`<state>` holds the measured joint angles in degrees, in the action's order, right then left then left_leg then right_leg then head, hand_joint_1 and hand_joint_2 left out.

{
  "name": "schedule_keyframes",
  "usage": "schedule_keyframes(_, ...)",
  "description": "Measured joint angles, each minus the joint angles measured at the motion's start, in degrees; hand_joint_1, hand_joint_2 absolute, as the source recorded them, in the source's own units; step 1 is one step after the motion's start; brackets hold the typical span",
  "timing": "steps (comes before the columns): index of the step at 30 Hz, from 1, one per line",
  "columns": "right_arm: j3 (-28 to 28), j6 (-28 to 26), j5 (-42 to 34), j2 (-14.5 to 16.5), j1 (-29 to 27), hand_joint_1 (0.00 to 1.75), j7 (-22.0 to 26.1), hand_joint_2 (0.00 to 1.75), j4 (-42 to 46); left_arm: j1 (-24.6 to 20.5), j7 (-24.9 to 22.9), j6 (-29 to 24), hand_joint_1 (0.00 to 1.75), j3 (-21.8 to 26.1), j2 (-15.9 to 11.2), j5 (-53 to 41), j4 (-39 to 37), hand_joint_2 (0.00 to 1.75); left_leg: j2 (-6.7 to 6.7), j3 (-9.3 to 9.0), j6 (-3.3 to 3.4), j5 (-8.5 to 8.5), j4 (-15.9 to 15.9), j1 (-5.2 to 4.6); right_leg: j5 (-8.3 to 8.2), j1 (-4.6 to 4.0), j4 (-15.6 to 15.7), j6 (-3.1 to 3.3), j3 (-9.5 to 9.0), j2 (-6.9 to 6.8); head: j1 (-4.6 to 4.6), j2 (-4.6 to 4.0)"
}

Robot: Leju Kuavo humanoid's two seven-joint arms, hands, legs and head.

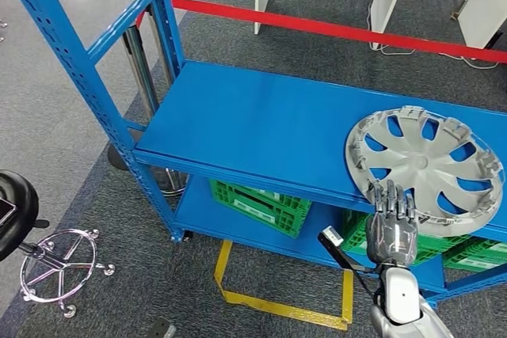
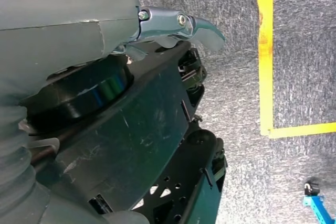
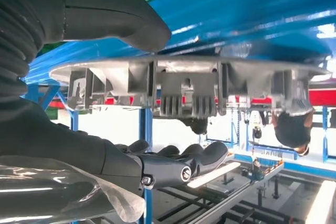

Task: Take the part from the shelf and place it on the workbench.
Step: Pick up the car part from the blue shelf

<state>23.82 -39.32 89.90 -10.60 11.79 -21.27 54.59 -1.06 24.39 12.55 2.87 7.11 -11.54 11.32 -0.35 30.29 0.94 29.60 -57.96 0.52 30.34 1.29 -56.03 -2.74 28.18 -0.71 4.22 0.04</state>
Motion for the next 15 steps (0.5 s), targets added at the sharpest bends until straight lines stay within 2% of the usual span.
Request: schedule_keyframes(15,-1.5,0.0,0.0,0.0,1.0,0.0,-1.7,1.75,-3.4,0.1,0.3,1.0,0.0,0.1,-0.5,-0.5,0.0,1.75,0.0,0.0,0.0,0.0,0.0,0.0,0.0,0.0,0.0,0.0,0.0,0.0,-0.01,0.0)
